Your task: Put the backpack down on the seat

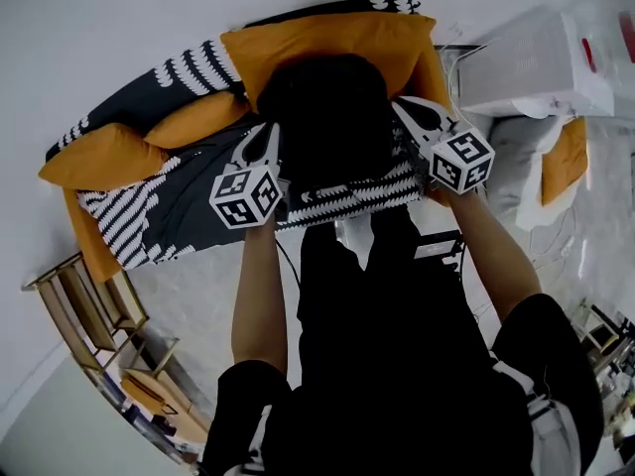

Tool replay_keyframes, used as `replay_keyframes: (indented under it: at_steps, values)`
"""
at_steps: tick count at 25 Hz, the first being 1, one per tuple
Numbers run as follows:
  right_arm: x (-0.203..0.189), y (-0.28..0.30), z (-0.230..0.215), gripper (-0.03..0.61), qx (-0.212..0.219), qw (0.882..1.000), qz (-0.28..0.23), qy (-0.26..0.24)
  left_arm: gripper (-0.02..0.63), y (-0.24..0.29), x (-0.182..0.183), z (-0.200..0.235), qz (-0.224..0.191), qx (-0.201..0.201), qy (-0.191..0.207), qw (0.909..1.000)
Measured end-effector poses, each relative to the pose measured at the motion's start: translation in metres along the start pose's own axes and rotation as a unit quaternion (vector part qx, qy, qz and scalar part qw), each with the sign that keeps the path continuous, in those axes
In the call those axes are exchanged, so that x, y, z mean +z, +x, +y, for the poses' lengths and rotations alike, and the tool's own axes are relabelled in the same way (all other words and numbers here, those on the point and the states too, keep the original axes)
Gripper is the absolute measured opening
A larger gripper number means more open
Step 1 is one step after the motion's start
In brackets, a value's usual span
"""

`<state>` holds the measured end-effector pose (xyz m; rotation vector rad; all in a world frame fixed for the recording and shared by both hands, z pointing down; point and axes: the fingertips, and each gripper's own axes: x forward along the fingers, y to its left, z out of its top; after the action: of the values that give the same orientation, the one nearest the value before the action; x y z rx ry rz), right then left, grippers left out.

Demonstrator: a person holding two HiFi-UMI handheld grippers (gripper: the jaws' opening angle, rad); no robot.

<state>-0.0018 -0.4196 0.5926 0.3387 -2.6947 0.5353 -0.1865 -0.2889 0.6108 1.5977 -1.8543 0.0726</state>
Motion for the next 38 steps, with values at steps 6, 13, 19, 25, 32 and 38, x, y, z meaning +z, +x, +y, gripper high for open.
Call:
replay_keyframes:
  at_steps: [6, 13, 19, 25, 32, 38]
  values:
    - [0.069, -0.041, 0.060, 0.032, -0.011, 0.993, -0.114, -0.005, 0.015, -0.063, 0.059, -0.023, -0.073, -0.044, 0.034, 0.9957]
    - [0.120, -0.076, 0.117, 0.032, -0.046, 0.980, -0.188, -0.046, 0.015, -0.135, 0.112, -0.039, -0.172, -0.078, 0.085, 0.9782]
    - [0.107, -0.110, 0.149, 0.032, -0.059, 0.977, -0.200, -0.045, 0.015, -0.160, 0.093, -0.068, -0.175, -0.098, 0.099, 0.9748]
    - [0.088, -0.138, 0.165, 0.032, -0.079, 0.972, -0.212, -0.059, 0.015, -0.195, 0.066, -0.085, -0.192, -0.070, 0.107, 0.9730]
    - [0.049, -0.197, 0.166, 0.032, -0.107, 0.972, -0.187, -0.095, 0.015, -0.239, 0.017, -0.107, -0.207, 0.001, 0.079, 0.9751]
    - [-0.003, -0.270, 0.165, 0.032, -0.129, 0.972, -0.186, -0.064, 0.015, -0.271, -0.035, -0.161, -0.209, 0.009, 0.071, 0.9752]
